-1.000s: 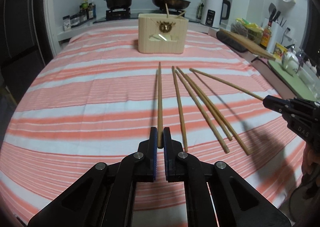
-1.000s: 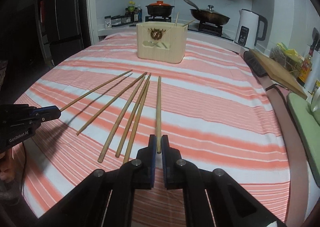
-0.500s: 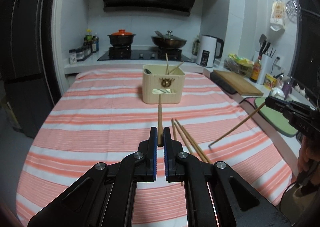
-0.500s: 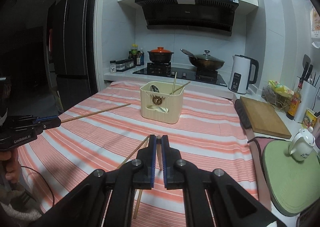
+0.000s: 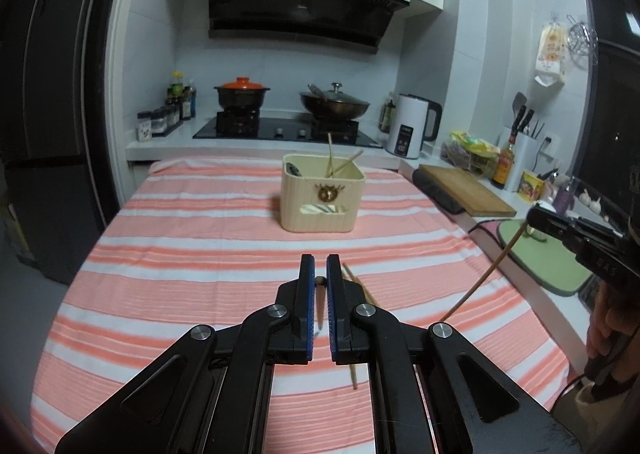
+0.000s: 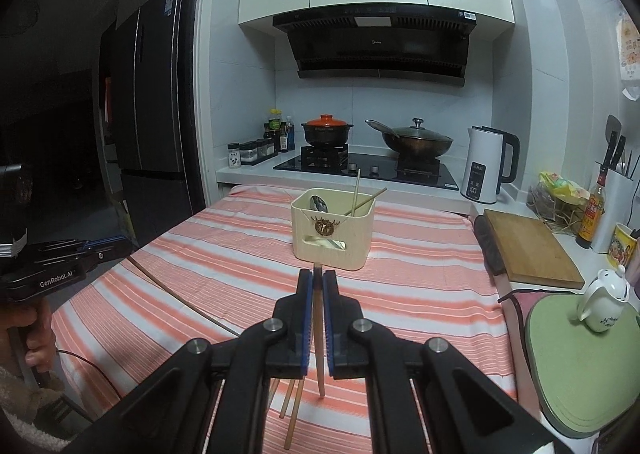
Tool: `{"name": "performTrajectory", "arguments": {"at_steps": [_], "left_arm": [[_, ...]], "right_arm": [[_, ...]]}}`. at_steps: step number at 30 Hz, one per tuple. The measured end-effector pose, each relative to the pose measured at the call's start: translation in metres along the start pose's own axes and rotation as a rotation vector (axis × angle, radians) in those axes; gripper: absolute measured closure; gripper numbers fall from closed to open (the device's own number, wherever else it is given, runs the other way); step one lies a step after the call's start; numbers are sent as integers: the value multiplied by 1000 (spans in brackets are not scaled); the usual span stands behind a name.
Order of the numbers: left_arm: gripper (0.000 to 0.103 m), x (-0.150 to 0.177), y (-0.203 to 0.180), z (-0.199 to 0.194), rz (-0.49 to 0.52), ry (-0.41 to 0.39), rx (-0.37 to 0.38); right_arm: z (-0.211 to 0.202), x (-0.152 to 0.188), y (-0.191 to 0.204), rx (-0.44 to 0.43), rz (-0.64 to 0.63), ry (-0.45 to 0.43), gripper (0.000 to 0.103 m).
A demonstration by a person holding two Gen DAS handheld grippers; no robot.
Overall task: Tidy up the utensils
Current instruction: 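Carry both chopsticks to the cream holder and lower them in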
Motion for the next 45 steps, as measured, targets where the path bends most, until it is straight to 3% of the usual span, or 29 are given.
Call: {"name": "performTrajectory", "arguments": {"at_steps": [15,29,36,45], "left_arm": [[100,-47,-16,13,-2,22,67],[100,-140,-13,34,25,-73,85],[100,-185,-7,67,20,-112,73],[100,-207,9,127,-7,-88,43]], "right_arm": [[9,-40,-5,-47,62,-34,98],[57,-109,-2,-57,23,-90,98],[84,-157,-8,-45,-5,-149,98],[132,-197,-18,-26,-23,-195,98]]}}
Point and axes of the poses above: each gripper's, at about its wrist camera, not at the fingertips, and z roughly the way its jaws point, y to its left, x to its underside, the point moved 8 cm from there along z, roughly the way its jaws point, and after that the axes turned 1 degree about x, right-handed, at the moved point
